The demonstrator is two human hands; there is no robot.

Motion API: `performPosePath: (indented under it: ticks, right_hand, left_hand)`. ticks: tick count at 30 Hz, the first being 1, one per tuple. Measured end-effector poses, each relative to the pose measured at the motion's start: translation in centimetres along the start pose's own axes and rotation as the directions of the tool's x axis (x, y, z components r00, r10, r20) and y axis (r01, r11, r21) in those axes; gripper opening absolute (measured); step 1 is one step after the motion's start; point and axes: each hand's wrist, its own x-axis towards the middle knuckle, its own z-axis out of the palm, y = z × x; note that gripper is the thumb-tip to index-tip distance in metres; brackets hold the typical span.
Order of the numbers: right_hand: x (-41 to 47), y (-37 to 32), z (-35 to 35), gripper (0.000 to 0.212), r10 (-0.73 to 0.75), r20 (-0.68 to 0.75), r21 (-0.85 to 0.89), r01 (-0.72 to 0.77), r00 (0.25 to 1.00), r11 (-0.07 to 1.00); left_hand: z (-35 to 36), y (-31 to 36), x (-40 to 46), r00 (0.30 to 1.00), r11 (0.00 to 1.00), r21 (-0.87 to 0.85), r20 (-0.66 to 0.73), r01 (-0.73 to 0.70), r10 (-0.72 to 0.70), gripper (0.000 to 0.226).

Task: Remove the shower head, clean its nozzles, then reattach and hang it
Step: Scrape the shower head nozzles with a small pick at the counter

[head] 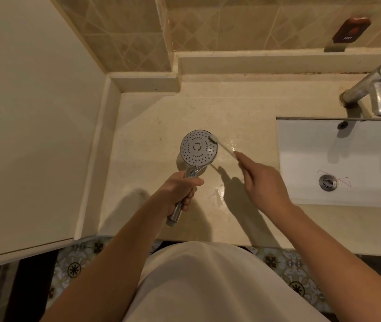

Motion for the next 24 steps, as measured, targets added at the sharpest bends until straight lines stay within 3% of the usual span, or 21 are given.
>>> performPosePath:
  ticks: [3,8,13,15,20,24]
  right_hand:
    - [0.4,-0.3,-0.1,0.044,0.004,0.007,0.035,-0.004,1.0,0.999]
    - [-1.1,-0.7,0.7,0.047,-0.107,0.22,-0.031,0.116,0.97,0.993]
    - [0.1,0.2,-0.2,0.043,0.024,-0.026,-0.015,-0.024,0.999,1.0]
    - [0.0,0.1,-0.3,0.043,0.018,-0.018,-0.012,-0.018,1.0,1.0]
    - [-1.7,-0.9,0.6,0.047,-0.108,0.202,-0.063,0.123,0.973,0.99]
    - [-0.5,-0.6,-0.1,0.042,-0.032,0.01,-0.05,0.032,0.999,0.998]
  left_hand:
    - [0.4,0.0,0.0,1.0,1.0,0.006,-0.02,-0.014,0.015,0.02]
    - [0.7,-0.5,-0.1,1.0,1.0,0.011,-0.028,-0.011,0.012,0.017]
    - [0.8,-0.5,-0.4,0.998,0.996,0.076,-0.041,-0.045,0.048,0.013]
    - [0.9,-0.5,-0.5,0.997,0.994,0.1,-0.047,-0.055,0.06,0.011]
    - [1.1,-0.7,-0.8,0.996,0.99,0.128,-0.061,-0.061,0.069,0.01]
    - [1.3,-0.7,-0.9,0.991,0.984,0.15,-0.074,-0.098,0.11,0.008]
